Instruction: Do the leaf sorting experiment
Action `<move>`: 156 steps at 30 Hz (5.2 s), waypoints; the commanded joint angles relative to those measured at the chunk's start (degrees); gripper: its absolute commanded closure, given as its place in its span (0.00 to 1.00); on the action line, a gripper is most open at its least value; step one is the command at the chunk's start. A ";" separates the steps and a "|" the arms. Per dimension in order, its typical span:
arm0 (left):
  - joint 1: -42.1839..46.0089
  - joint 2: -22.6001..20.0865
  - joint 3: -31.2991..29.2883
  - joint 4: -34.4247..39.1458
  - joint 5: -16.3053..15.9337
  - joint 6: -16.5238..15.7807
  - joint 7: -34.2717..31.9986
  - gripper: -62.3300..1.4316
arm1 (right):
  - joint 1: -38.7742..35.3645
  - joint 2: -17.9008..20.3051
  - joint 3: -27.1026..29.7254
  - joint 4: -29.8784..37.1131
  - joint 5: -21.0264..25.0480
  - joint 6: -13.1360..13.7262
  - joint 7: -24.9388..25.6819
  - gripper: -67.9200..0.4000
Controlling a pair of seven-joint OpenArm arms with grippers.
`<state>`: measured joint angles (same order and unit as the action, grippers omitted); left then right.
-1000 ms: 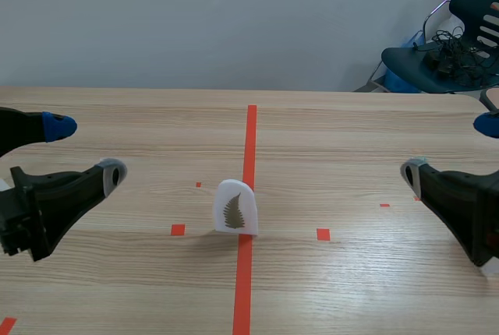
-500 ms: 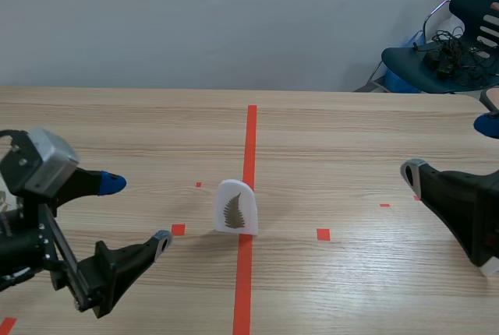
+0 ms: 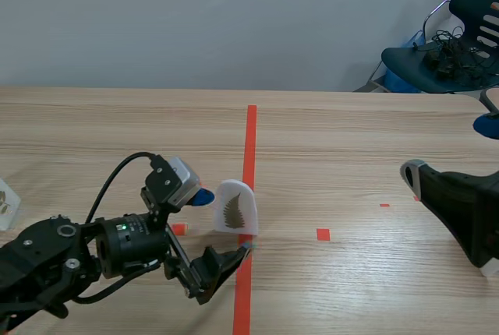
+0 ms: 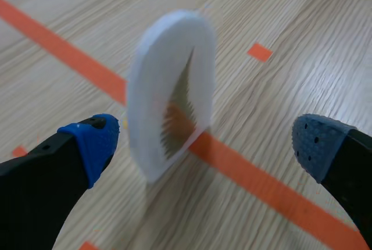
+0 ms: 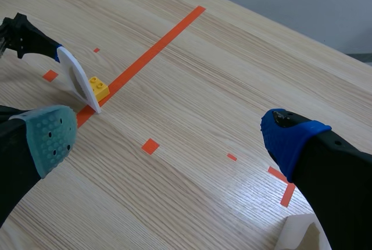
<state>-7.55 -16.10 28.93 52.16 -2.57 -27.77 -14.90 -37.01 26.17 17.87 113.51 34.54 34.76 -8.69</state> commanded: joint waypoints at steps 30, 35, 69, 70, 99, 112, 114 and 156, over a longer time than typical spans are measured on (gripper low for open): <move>17.40 -6.03 -26.40 27.02 -21.59 7.34 10.49 0.89 | 0.68 -0.17 0.00 -0.02 0.63 -0.26 -1.25 0.00; 18.78 -7.26 -32.09 21.35 -26.49 16.63 9.35 0.89 | 0.68 -0.17 0.00 -0.02 0.63 -0.24 -1.25 0.00; 11.63 -15.87 -33.35 3.13 -29.79 10.29 3.93 0.34 | 0.70 -0.17 0.00 -0.02 0.63 -0.24 -1.29 0.00; 12.46 -16.41 -33.97 5.68 -29.79 9.57 4.81 0.33 | 0.70 -0.17 0.00 -0.02 0.63 -0.24 -1.29 0.00; 34.03 -12.28 -38.51 38.23 -24.76 -7.54 14.19 0.00 | 0.83 -0.15 0.00 -0.66 0.17 -0.44 -2.78 0.00; 34.05 -12.37 -38.47 38.23 -23.91 -7.32 11.74 0.00 | 12.22 -0.17 -14.58 -16.17 -6.71 2.82 2.27 0.00; 34.05 -12.37 -38.47 38.23 -23.91 -7.32 11.74 0.00 | 15.72 -0.63 -19.15 -20.20 -10.10 2.82 6.32 0.00; 34.03 -12.37 -38.47 38.23 -23.93 -5.81 11.28 0.00 | 18.88 -9.97 -26.14 -17.73 -29.79 -0.85 10.86 0.92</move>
<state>26.96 -27.97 -9.39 89.76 -25.76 -33.52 -2.44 -16.16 15.62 -8.78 95.24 4.29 33.80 1.34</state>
